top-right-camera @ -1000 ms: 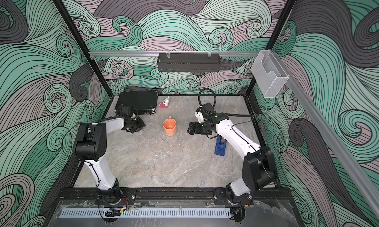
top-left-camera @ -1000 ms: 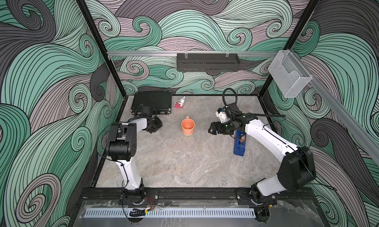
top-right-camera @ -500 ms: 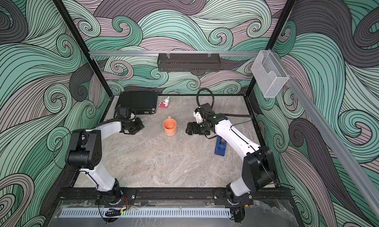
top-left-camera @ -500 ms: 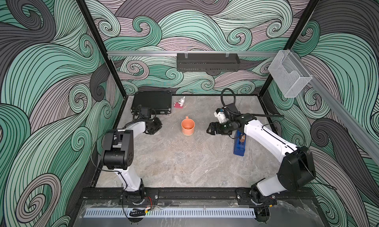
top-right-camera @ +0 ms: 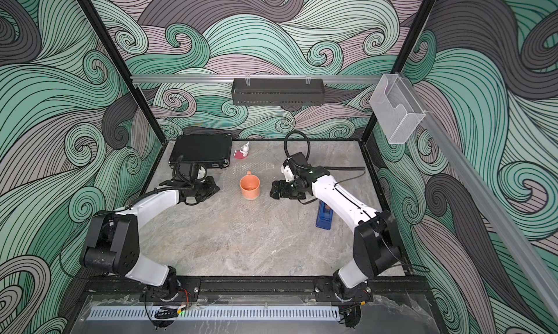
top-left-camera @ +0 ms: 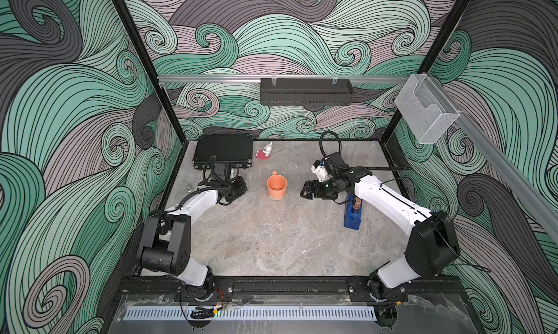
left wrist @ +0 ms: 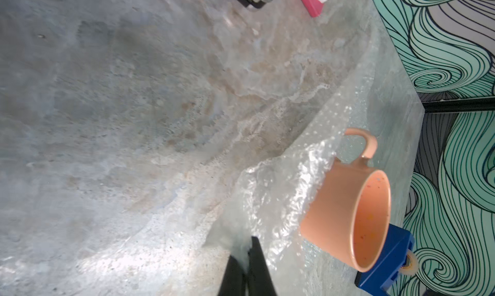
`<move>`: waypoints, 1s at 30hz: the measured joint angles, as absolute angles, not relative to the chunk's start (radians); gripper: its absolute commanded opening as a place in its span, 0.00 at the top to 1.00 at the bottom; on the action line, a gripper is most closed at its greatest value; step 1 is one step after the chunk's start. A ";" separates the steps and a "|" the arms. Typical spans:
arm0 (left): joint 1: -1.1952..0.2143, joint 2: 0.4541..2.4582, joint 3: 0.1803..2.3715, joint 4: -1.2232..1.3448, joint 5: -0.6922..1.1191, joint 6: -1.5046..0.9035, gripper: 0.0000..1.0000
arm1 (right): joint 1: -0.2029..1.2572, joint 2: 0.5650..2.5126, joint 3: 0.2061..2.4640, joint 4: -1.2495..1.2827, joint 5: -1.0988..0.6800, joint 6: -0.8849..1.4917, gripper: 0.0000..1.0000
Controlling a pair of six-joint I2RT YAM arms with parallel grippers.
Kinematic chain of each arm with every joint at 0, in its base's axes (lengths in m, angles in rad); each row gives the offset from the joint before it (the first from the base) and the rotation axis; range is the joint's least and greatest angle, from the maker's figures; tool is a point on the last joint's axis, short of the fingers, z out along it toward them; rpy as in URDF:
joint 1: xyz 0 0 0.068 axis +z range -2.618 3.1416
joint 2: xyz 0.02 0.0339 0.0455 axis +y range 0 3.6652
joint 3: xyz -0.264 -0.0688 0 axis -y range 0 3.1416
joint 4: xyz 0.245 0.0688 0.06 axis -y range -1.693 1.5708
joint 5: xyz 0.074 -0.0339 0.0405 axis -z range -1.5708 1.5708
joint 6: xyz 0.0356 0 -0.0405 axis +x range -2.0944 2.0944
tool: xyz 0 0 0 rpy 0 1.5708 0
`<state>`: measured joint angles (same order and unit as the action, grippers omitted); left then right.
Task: Wrap mugs in bubble wrap
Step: Wrap the mug in bubble wrap.
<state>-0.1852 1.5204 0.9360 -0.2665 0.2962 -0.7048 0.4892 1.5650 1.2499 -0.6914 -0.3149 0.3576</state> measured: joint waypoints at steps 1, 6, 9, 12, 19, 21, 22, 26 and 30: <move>-0.194 1.520 0.950 -0.275 0.295 -0.703 1.00 | 0.489 1.571 1.260 -0.691 -0.315 0.360 0.10; -0.238 1.520 1.055 -0.311 0.287 -0.688 1.00 | 0.489 1.623 1.317 -0.688 -0.315 0.380 0.11; -0.272 1.522 1.108 -0.324 0.284 -0.680 1.00 | 0.489 1.652 1.343 -0.686 -0.314 0.396 0.11; -0.313 1.533 1.147 -0.339 0.284 -0.673 1.00 | 0.489 1.670 1.369 -0.686 -0.313 0.411 0.11; -0.419 1.591 1.184 -0.341 0.283 -0.663 1.00 | 0.484 1.713 1.445 -0.685 -0.316 0.452 0.14; -0.447 1.610 1.184 -0.340 0.282 -0.661 1.00 | 0.483 1.725 1.470 -0.682 -0.323 0.463 0.15; -0.456 1.618 1.184 -0.340 0.281 -0.660 1.00 | 0.482 1.732 1.482 -0.680 -0.328 0.471 0.16; -0.489 1.648 1.184 -0.340 0.272 -0.652 0.98 | 0.482 1.770 1.527 -0.662 -0.358 0.499 0.18; -0.500 1.661 1.184 -0.340 0.269 -0.640 0.78 | 0.482 1.823 1.569 -0.638 -0.400 0.531 0.22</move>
<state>-0.4999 1.6608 1.1839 -0.3401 0.2687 -0.6403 0.4820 1.8233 1.5688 -0.6384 -0.3996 0.5308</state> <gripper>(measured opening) 0.140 0.796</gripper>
